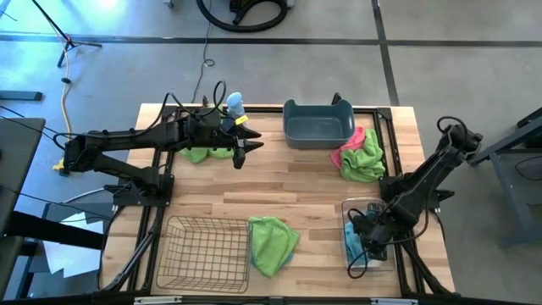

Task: Sort microfiber towel by color & place in baskets
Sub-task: Put the left blue towel into the transparent bin, then put the top left green towel into the wire basket

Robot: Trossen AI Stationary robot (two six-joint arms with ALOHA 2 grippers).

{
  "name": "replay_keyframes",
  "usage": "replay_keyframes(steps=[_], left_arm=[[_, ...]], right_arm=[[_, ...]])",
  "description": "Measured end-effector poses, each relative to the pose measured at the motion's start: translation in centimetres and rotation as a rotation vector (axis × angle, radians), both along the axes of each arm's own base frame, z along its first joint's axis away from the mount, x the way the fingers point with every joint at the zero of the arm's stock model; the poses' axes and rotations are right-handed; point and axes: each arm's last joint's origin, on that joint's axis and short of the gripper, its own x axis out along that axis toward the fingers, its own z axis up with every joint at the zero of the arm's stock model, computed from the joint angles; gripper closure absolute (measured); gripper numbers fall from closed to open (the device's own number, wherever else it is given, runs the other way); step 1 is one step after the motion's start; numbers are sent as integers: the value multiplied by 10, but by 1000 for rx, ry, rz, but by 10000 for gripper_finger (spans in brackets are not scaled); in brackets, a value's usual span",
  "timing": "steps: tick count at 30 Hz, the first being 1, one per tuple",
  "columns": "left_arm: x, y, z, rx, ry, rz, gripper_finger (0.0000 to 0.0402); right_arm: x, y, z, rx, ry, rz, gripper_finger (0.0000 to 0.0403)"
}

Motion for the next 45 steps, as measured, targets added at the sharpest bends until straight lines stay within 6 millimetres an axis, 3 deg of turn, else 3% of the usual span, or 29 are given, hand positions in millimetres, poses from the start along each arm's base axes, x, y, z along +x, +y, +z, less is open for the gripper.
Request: replay_keyframes(steps=[6,13,21,26,33,40,45], left_arm=[[0,0,0,0,0,0,259],[0,0,0,37,7,-14,259],[0,0,0,65,12,-25,259],[-1,-1,1,71,10,-49,259],[-17,-4,21,88,-26,-52,259],[-38,-8,32,65,-37,-34,259],[-49,-10,33,11,-18,-16,259]], right_arm=[[0,1,33,-35,35,71,167],[2,3,79,-16,-1,133,162],[0,-6,123,-111,-85,8,162],[2,-9,127,-169,-173,-132,162],[-1,-20,120,-212,-253,-333,162],[11,-58,129,-204,-529,-526,162],[33,-86,132,-166,-734,-540,162]])
